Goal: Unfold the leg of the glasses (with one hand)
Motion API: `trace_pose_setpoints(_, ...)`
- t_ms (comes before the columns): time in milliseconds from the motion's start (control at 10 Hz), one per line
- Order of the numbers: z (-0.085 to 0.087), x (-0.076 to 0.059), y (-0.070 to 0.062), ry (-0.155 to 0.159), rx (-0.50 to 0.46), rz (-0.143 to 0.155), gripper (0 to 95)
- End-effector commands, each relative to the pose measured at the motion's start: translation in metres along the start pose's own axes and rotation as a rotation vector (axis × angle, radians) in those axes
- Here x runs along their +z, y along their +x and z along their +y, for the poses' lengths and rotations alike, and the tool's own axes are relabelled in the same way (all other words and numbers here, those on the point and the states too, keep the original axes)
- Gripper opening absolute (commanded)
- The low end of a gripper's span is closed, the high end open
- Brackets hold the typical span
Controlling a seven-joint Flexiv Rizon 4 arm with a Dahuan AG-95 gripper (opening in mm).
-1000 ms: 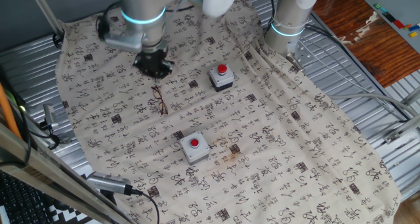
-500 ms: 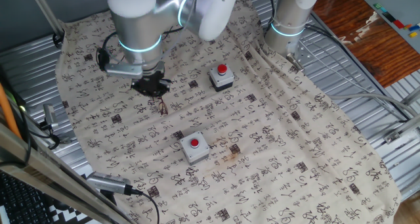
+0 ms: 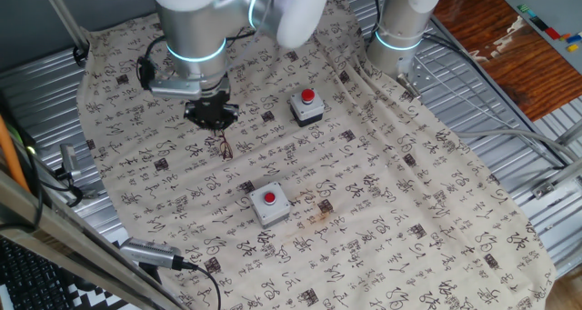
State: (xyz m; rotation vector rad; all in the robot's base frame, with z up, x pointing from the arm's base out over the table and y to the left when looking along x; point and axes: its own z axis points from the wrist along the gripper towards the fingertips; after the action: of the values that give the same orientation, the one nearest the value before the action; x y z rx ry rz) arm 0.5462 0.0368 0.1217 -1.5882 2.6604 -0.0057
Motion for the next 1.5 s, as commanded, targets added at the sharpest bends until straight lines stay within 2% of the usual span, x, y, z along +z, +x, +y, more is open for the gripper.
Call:
trace_pose_setpoints(100,-0.001,0.001,-0.001,0.002,-0.041,0.014,0.0)
trace_pose_setpoints(200,-0.001,0.001,-0.001,0.000,-0.058,0.011,0.0)
trace_pose_setpoints(300,-0.001,0.001,-0.001,-0.001,-0.063,0.007,38.0)
trace_pose_setpoints(500,0.008,0.007,0.006,-0.005,-0.061,0.008,38.0)
trace_pose_setpoints(700,0.011,0.022,0.013,-0.010,-0.044,0.004,38.0)
trace_pose_setpoints(800,0.011,0.031,0.015,-0.009,-0.057,0.005,57.0)
trace_pose_setpoints(900,0.011,0.041,0.017,-0.008,-0.070,0.006,57.0)
trace_pose_setpoints(1000,0.010,0.048,0.019,-0.006,-0.077,0.008,38.0)
trace_pose_setpoints(1100,0.010,0.050,0.019,-0.007,-0.082,0.004,38.0)
trace_pose_setpoints(1200,0.010,0.050,0.019,-0.013,-0.073,-0.014,38.0)
trace_pose_setpoints(1300,0.010,0.050,0.019,-0.026,-0.064,-0.042,57.0)
trace_pose_setpoints(1400,0.010,0.050,0.019,-0.032,-0.065,-0.053,57.0)
trace_pose_setpoints(1500,0.010,0.050,0.019,-0.032,-0.059,-0.045,57.0)
